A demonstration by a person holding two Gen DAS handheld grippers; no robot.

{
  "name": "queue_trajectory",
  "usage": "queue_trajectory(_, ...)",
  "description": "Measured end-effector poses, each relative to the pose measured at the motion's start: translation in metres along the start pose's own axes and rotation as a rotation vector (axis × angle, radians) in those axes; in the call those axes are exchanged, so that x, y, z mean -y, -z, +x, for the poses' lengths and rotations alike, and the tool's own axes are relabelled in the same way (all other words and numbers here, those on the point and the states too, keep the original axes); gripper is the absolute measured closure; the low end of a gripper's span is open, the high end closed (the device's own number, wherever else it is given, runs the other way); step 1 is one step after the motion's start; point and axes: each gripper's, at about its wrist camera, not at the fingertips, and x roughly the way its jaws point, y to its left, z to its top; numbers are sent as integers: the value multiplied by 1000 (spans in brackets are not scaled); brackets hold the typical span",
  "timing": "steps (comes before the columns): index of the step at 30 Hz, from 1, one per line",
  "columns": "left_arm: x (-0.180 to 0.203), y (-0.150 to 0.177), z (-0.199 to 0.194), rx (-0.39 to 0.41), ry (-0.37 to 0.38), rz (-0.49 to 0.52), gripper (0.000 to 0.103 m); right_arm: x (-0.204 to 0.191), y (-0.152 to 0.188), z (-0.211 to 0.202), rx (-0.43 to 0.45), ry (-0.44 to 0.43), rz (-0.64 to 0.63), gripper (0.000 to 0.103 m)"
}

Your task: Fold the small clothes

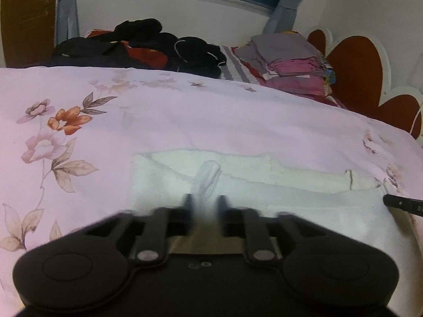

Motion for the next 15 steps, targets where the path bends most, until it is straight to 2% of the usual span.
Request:
queue_trajectory(2, 1, 1, -5, 25, 3, 13, 100, -4, 1, -2, 14, 1, -30, 96)
queue_trajectory(3, 2, 1, -8, 44, 9, 19, 100, -5, 1, -4, 24, -6, -32, 100)
queue_trajectory(5, 3, 0, -16, 100, 0, 31, 100, -5, -1, -12, 69, -13, -26, 100)
queue_trajectory(9, -2, -7, -22, 160, -14, -30, 100, -7, -10, -21, 149, -4, -4, 100)
queue_trajectory(11, -1, -7, -17, 159, -33, -43, 100, -8, -13, -17, 158, 18, 2, 100)
queue_trajectory(15, -2, -2, 2, 120, -83, -48, 100, -1, -7, 8, 93, 54, 30, 100)
